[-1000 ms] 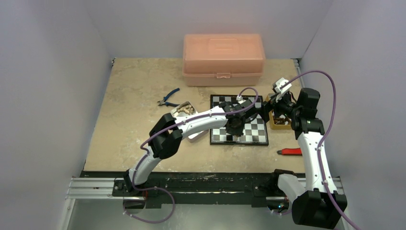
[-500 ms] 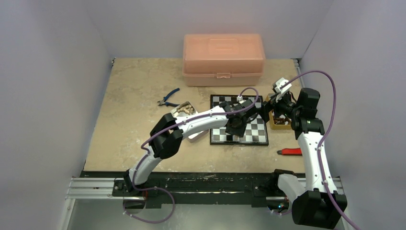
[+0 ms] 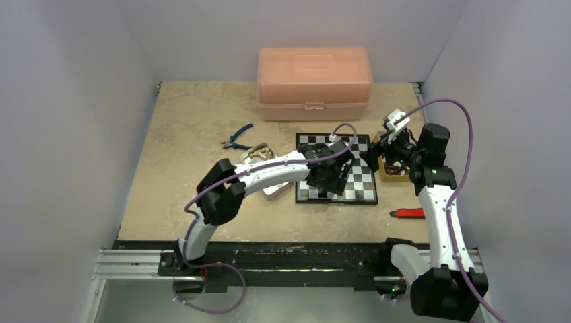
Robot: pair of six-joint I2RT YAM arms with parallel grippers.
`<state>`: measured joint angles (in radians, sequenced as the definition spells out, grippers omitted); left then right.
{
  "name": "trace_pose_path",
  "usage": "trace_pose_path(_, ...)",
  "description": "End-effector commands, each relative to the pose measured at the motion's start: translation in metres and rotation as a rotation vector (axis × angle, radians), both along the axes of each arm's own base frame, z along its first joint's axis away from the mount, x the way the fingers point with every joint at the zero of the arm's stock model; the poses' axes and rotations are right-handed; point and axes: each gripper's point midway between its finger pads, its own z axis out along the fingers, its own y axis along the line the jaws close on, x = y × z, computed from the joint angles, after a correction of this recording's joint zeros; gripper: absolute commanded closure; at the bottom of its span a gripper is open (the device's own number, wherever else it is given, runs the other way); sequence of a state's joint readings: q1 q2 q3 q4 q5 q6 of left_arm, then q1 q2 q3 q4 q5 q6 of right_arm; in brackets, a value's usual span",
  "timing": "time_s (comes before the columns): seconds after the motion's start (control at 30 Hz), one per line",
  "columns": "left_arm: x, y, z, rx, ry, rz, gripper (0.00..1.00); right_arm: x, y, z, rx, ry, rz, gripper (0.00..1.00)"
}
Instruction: Set up the chess pieces on the board
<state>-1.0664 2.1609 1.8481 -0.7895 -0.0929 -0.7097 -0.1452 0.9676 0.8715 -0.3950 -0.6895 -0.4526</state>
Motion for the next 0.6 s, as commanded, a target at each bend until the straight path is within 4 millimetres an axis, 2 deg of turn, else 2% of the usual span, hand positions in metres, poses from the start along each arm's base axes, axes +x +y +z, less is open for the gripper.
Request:
trace_pose_path(0.0, 0.01, -0.007, 0.059, -0.211, -0.116, -0.04, 0.27, 0.007, -0.004, 0.027, -0.014, -0.083, -0.013, 0.01)
trace_pose_path(0.1, 0.01, -0.002, 0.074, -0.265, -0.16, -0.065, 0.19, 0.006, -0.003, 0.028, -0.014, -0.085, -0.009, 0.01)
trace_pose_path(0.23, 0.001, 0.0, 0.099, -0.369, -0.239, -0.176, 0.15, 0.005, -0.002, 0.029, -0.013, -0.087, 0.001, 0.01)
trace_pose_path(0.27, 0.001, 0.003, 0.11, -0.398, -0.271, -0.192, 0.14, 0.005, -0.002, 0.029, -0.013, -0.089, 0.003, 0.01)
trace_pose_path(0.3, 0.0, 0.008, 0.111, -0.398, -0.285, -0.206, 0.14, 0.004, -0.001, 0.029, -0.013, -0.089, 0.008, 0.01)
trace_pose_path(0.4, 0.002, 0.032, 0.127, -0.415, -0.339, -0.218, 0.14, 0.001, 0.002, 0.028, -0.017, -0.086, 0.032, 0.01)
trace_pose_path(0.57, 0.006, 0.086, 0.131, -0.429, -0.344, -0.216, 0.21, -0.01, 0.015, 0.03, -0.004, -0.09, 0.125, 0.01)
